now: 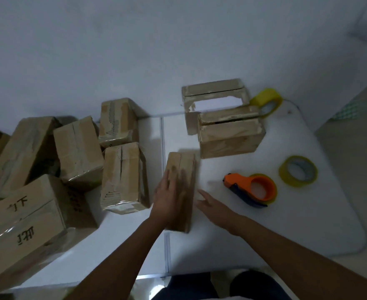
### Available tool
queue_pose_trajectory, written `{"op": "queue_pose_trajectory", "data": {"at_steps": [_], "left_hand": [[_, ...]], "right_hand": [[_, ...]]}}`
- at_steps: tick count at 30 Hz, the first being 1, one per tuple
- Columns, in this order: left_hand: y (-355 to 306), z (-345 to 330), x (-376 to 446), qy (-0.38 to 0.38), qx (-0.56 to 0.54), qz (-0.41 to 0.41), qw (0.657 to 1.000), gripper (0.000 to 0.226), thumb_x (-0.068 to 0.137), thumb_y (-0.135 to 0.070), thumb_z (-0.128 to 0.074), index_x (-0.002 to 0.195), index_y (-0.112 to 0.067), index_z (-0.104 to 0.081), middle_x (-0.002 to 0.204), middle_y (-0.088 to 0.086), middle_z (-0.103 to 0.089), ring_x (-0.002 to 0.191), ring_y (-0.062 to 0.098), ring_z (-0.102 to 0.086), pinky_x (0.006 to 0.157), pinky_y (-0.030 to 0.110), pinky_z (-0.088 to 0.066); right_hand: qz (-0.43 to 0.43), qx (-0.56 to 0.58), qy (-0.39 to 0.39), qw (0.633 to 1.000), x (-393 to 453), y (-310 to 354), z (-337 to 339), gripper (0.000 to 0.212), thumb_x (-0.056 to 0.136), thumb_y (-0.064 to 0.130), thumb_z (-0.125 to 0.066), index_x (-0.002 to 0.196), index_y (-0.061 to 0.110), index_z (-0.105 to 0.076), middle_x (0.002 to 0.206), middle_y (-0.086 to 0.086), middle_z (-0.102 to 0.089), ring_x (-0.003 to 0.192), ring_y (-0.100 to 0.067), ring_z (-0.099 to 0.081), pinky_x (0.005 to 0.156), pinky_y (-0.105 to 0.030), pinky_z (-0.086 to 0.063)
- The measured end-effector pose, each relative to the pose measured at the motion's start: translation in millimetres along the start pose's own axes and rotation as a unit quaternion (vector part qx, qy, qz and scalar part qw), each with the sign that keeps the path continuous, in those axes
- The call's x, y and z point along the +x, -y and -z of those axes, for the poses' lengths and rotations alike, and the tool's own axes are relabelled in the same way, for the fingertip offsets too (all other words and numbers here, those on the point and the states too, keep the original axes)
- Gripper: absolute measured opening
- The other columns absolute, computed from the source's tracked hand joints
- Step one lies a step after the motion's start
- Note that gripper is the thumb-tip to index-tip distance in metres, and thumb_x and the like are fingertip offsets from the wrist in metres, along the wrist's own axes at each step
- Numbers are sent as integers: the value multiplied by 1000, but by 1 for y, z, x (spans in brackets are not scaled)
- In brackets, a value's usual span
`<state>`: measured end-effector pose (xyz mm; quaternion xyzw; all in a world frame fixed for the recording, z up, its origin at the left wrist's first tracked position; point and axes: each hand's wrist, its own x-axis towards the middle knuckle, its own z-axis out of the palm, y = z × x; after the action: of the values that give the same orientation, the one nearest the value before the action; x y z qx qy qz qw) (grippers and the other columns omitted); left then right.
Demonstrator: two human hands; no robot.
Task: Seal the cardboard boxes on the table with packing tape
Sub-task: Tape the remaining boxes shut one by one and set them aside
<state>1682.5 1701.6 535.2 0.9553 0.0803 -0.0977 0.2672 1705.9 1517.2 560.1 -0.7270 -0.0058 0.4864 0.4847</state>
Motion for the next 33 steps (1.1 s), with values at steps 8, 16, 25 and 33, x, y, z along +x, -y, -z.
{"op": "queue_pose_trajectory", "data": {"at_steps": [8, 16, 25, 33], "left_hand": [[-9, -38, 35, 118, 150, -5, 982, 88, 98, -27, -48, 152, -42, 20, 156, -5, 38, 143, 45, 27, 106, 79, 8], [20, -36, -23, 93, 211, -11, 973, 110, 86, 13, -42, 147, -51, 23, 155, -18, 33, 138, 40, 37, 111, 74, -2], [27, -29, -47, 55, 196, -10, 979, 100, 84, 10, -38, 151, -53, 0, 160, -15, 19, 146, 34, 29, 115, 54, 20], [-27, -13, -8, 23, 177, -63, 982, 59, 96, -5, -43, 146, -38, -42, 166, -10, 3, 149, 22, 22, 117, 46, 16]], "right_hand": [[12, -93, -214, 972, -28, -33, 60, 38, 101, 30, -47, 136, 15, -50, 131, -6, -56, 115, -20, -54, 86, -24, -39], [34, -179, -324, 929, -41, -64, 105, 25, 100, 18, -48, 114, 1, -59, 106, -23, -63, 96, -36, -61, 78, -41, -48], [61, -433, -216, 873, -23, -70, 114, 25, 92, 22, -58, 112, 9, -51, 114, -7, -51, 105, -25, -52, 79, -32, -38], [-36, -356, -180, 916, -12, -55, 118, 27, 98, 19, -51, 120, 4, -47, 117, -13, -56, 108, -31, -56, 85, -30, -43]]}}
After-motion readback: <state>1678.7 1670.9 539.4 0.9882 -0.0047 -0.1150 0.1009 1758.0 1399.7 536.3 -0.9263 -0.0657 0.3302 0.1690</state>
